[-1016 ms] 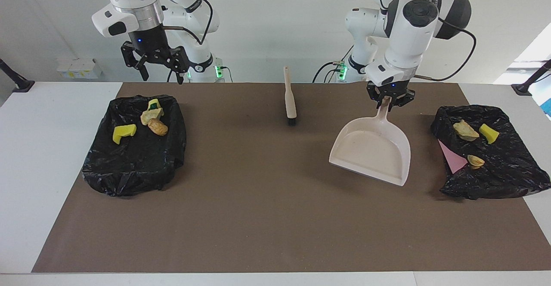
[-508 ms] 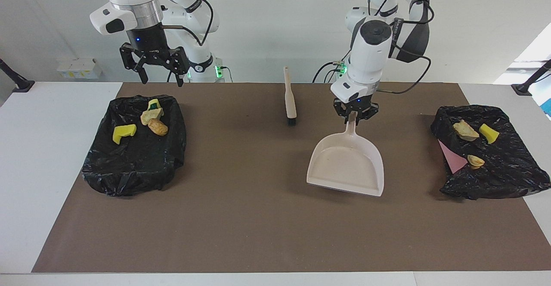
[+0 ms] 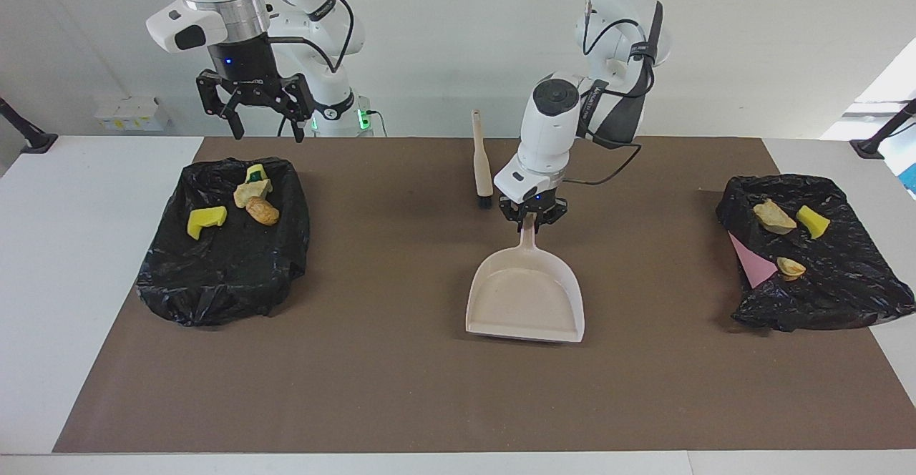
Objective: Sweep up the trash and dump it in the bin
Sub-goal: 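Bring the empty dustpan to the mat center with the left gripper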
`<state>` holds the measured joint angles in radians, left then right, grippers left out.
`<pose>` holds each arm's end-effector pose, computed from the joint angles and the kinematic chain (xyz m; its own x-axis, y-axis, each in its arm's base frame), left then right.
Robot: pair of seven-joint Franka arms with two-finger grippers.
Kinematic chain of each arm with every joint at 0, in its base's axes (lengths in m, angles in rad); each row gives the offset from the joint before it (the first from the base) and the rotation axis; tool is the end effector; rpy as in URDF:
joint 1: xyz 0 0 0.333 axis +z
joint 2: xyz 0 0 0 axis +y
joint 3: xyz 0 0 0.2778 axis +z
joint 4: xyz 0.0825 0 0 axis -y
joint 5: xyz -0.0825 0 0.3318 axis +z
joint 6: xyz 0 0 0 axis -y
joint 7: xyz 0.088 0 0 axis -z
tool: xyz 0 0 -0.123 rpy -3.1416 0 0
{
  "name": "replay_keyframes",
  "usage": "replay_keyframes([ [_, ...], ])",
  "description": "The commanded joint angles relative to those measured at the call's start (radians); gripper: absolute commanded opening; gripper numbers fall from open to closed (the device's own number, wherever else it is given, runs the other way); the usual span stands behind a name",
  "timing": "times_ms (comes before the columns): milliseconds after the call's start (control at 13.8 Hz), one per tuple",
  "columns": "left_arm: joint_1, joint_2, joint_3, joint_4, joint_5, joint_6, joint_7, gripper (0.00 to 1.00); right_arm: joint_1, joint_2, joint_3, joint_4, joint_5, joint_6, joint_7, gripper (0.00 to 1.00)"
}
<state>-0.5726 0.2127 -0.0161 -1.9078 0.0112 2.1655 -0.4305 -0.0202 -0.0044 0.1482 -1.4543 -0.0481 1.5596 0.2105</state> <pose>0.4652 -0.3095 0.3652 0.9857 -0.1627 0.0435 -0.1634 -0.9865 0.0132 0.4983 0.0583 0.6206 0.9896 -0.0835 0.1171 -0.0869 -0.9959 0.0245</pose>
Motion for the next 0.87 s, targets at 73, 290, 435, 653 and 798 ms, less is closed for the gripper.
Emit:
replay_keyframes([
  [73, -0.029, 0.022, 0.018, 0.001, -0.042, 0.051, -0.016, 0.0, 0.032, -0.012, -0.074, 0.012, 0.019, -0.079, -0.095, 1.0],
  [290, -0.058, 0.066, 0.015, -0.005, -0.045, 0.12, -0.077, 0.0, 0.039, -0.019, -0.082, 0.008, 0.024, -0.102, -0.115, 1.0],
  [435, -0.079, 0.099, 0.018, 0.001, -0.045, 0.14, -0.108, 0.04, 0.049, -0.02, -0.082, 0.008, 0.024, -0.128, -0.114, 1.0],
  [653, -0.069, 0.088, 0.018, 0.009, -0.043, 0.097, -0.089, 0.65, 0.054, -0.025, -0.084, -0.001, 0.025, -0.153, -0.115, 1.0],
  [798, -0.069, 0.061, 0.019, 0.01, -0.043, 0.041, -0.091, 1.0, 0.055, -0.029, -0.09, -0.009, 0.025, -0.158, -0.117, 1.0],
])
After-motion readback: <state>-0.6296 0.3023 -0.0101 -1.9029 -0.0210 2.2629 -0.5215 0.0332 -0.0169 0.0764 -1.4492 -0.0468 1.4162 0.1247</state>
